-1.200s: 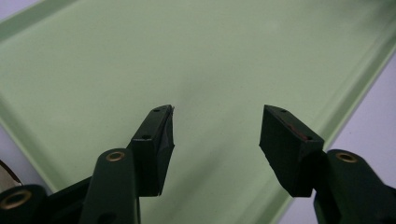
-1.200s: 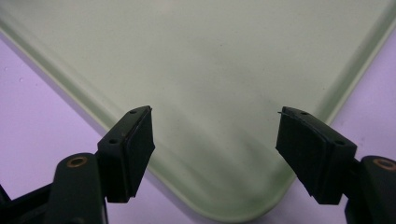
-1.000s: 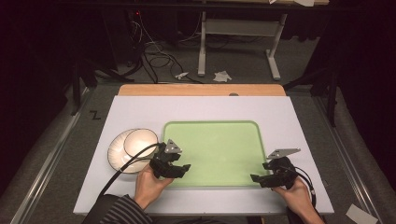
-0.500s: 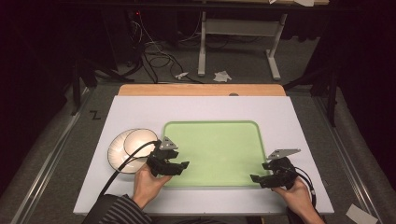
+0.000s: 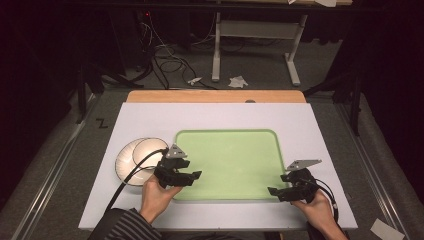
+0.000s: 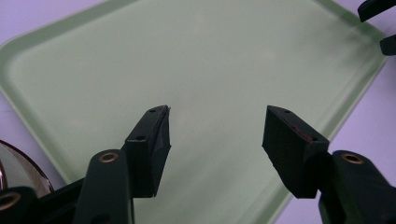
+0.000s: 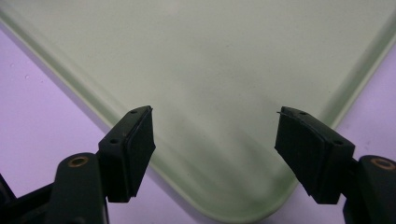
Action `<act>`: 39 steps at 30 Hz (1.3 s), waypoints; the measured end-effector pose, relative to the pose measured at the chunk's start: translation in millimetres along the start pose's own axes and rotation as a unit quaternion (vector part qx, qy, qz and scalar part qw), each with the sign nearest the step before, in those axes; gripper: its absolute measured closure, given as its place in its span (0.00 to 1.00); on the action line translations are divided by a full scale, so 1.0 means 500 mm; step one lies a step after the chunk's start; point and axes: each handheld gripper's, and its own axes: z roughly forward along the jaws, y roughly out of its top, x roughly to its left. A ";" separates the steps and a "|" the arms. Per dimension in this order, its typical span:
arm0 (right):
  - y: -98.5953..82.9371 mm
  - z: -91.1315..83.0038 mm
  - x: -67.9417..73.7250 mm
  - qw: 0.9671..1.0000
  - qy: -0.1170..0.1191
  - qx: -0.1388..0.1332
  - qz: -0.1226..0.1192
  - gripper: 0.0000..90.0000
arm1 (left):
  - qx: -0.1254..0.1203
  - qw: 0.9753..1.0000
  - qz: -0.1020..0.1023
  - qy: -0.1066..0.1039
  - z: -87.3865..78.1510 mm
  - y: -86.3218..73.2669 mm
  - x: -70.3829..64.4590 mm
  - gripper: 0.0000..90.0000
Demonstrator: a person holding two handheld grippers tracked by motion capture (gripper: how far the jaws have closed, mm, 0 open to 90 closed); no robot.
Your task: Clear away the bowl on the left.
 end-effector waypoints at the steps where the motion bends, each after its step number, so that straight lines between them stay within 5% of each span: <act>1: 0.000 0.000 0.000 1.000 0.000 0.000 0.000 0.33 | -0.001 1.000 0.000 0.000 0.000 0.000 0.000 0.46; 19: 0.000 0.000 0.000 1.000 0.003 0.000 -0.001 0.33 | -0.022 1.000 -0.001 0.016 -0.021 0.003 0.009 0.48; 31: 0.000 0.000 0.000 1.000 0.004 0.000 -0.002 0.33 | -0.022 0.999 -0.031 0.023 -0.030 0.003 0.029 0.48; 39: 0.000 0.000 0.000 1.000 0.002 0.000 -0.002 0.33 | -0.019 0.997 -0.049 0.061 -0.041 0.003 0.038 0.46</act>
